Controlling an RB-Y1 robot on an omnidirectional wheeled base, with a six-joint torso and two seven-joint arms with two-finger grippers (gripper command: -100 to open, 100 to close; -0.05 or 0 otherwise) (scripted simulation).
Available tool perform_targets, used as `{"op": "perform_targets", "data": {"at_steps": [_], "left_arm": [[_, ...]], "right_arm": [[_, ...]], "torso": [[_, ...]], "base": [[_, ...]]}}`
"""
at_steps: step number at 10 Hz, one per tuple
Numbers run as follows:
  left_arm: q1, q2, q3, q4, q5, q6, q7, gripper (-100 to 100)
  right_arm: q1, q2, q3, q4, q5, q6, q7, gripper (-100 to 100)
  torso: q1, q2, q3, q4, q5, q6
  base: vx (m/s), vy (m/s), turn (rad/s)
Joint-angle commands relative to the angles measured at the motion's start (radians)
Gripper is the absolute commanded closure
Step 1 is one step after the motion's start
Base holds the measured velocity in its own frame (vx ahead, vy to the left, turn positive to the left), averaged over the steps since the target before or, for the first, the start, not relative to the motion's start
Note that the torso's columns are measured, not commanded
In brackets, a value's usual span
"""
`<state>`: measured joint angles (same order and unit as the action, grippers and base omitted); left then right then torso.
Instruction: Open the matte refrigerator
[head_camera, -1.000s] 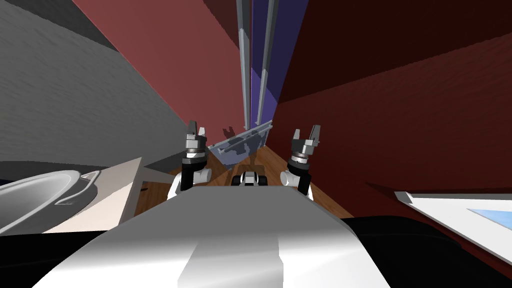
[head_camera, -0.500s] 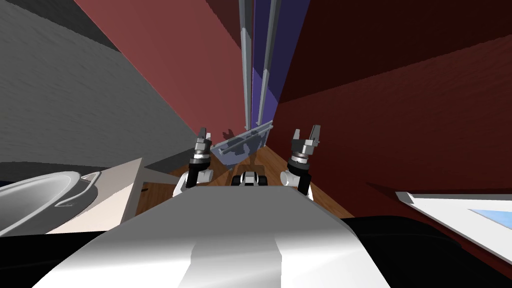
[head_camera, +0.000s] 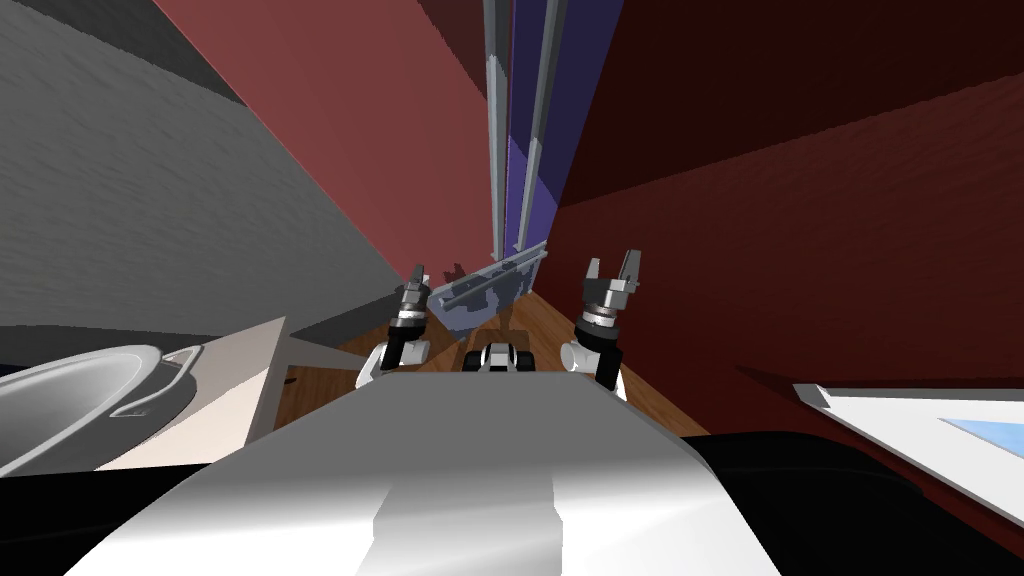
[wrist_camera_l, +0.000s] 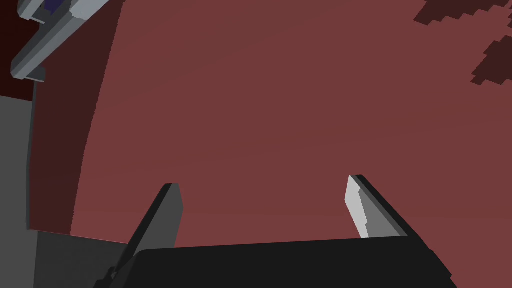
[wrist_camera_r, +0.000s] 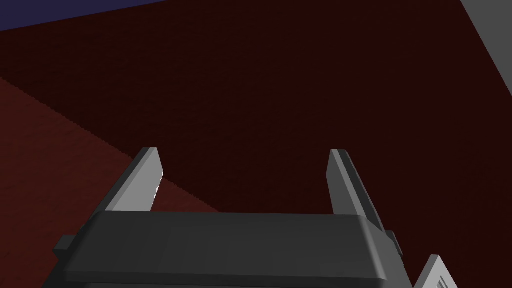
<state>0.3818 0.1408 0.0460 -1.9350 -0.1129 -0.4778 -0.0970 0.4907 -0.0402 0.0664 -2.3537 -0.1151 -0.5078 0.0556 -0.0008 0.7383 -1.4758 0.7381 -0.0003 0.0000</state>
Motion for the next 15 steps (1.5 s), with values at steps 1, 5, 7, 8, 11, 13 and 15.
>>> {"op": "perform_targets", "data": {"at_steps": [1,5,7,8,11,13,15], "left_arm": [[-0.013,0.008,-0.003,0.072,0.002,-0.006,0.001,-100],[-0.028,0.012,-0.006,0.163,0.004,-0.009,0.001,-100],[-0.036,0.013,-0.007,0.202,0.005,-0.010,0.002,-100],[-0.044,0.013,-0.009,0.242,0.006,-0.011,0.002,-100],[-0.059,0.010,-0.012,0.319,0.008,-0.014,0.002,-100],[-0.075,0.004,-0.015,0.387,0.010,-0.017,0.003,-100],[-0.082,0.000,-0.016,0.431,0.011,-0.019,0.003,-100]], "right_arm": [[0.000,0.000,0.000,0.000,0.000,0.000,0.000,0],[0.000,0.000,0.000,0.000,0.000,0.000,0.000,0],[0.000,0.000,0.000,0.000,0.000,0.000,0.000,0],[0.000,0.000,0.000,0.000,0.000,0.000,0.000,0],[0.000,0.000,0.000,0.000,0.000,0.000,0.000,0],[0.000,0.000,0.000,0.000,0.000,0.000,0.000,0],[0.000,0.000,0.000,0.000,0.000,0.000,0.000,0]], "torso": [[0.000,0.000,0.000,0.000,0.000,0.000],[0.001,-0.001,0.000,0.000,0.000,0.000],[0.001,0.000,0.000,0.000,0.000,0.000],[0.000,0.000,0.000,0.000,0.000,0.000],[0.001,0.000,0.000,0.000,0.000,0.000],[0.001,-0.001,0.000,0.000,0.000,0.000],[0.000,0.000,0.000,0.000,0.000,0.000]], "base": [[0.010,0.024,-0.005],[0.007,0.023,-0.003],[0.004,0.017,-0.002],[0.006,0.015,-0.004],[0.007,0.023,-0.003],[0.010,0.028,-0.006],[0.005,0.020,-0.001]]}}
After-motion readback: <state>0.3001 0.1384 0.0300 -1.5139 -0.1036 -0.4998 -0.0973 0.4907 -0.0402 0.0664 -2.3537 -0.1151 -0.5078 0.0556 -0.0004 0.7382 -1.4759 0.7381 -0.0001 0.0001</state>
